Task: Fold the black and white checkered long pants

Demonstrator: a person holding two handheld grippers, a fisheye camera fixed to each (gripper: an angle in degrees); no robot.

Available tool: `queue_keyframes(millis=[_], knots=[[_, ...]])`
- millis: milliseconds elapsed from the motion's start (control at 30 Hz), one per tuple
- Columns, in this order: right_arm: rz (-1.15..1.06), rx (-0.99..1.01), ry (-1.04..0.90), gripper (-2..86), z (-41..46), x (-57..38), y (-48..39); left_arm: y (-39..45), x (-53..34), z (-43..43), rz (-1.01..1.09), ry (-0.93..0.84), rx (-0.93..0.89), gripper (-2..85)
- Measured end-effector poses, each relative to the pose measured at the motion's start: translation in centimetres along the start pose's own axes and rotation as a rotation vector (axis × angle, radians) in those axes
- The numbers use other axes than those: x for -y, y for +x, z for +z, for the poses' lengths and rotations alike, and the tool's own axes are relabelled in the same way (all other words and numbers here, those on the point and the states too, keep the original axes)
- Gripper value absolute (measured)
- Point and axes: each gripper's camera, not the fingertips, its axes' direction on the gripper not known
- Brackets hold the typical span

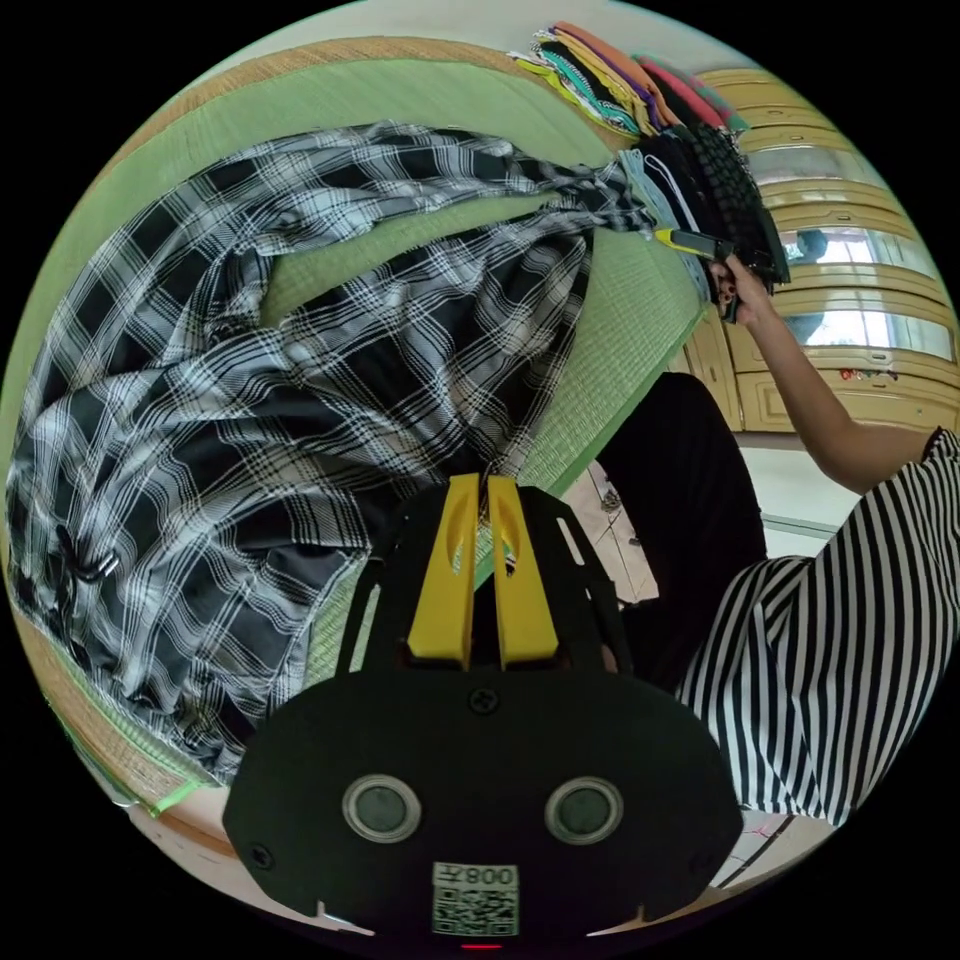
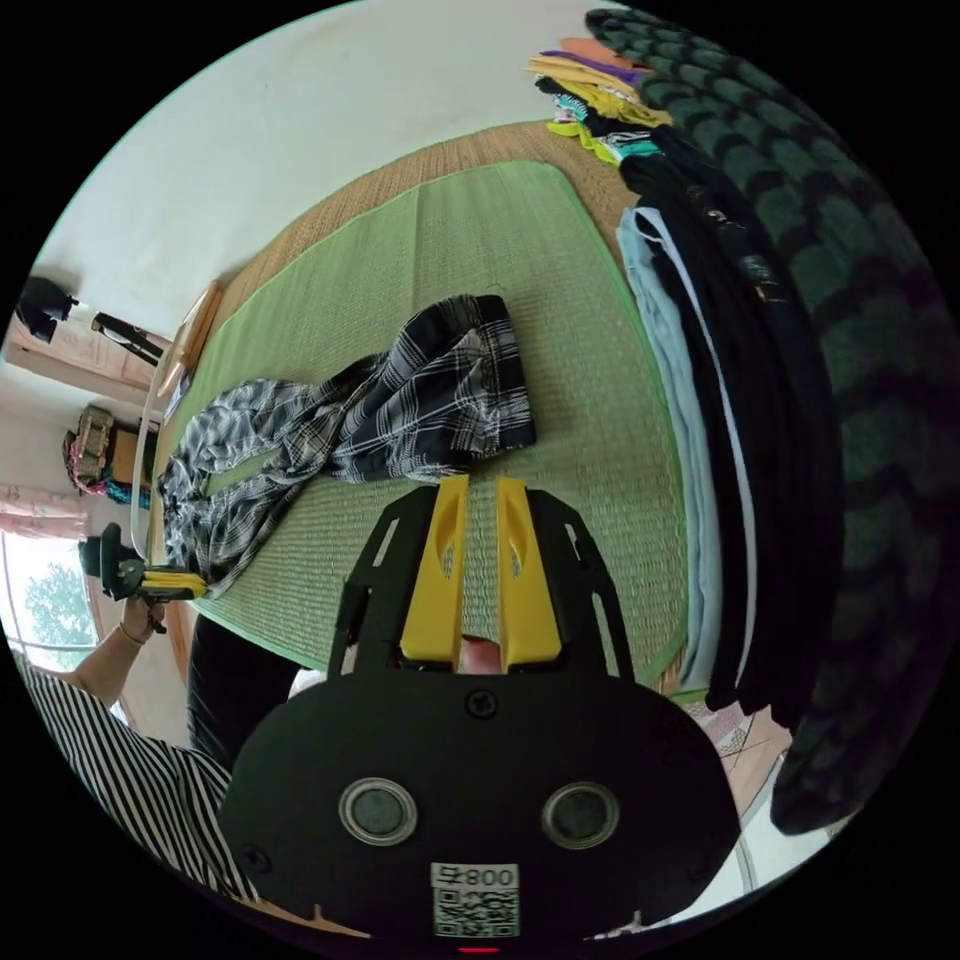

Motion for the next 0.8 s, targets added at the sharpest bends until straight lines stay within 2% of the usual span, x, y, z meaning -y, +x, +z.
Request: queue_keyframes(millis=[167,267,600,800], knots=[[0.000,0.031,0.089,6.8,-0.8,-0.5,1.8,2.7,2.0,-3.2,0.016,0.162,-0.007,4.3],[-0.022,0.067,0.113,7.8,-0.1,1.1,2.2,4.0,4.4,-4.3,0.046,0.197,0.013,5.7],[-0.122,0.049,0.065,8.0,5.0,7.6,0.9,7.7,12.6,-6.0,0.094,0.246,0.089,6.3],[-0.063,-0.002,-0.027,1.9,9.0,9.4,2.6,10.1,15.9,-5.3,0.118,0.172,0.113,5.9]])
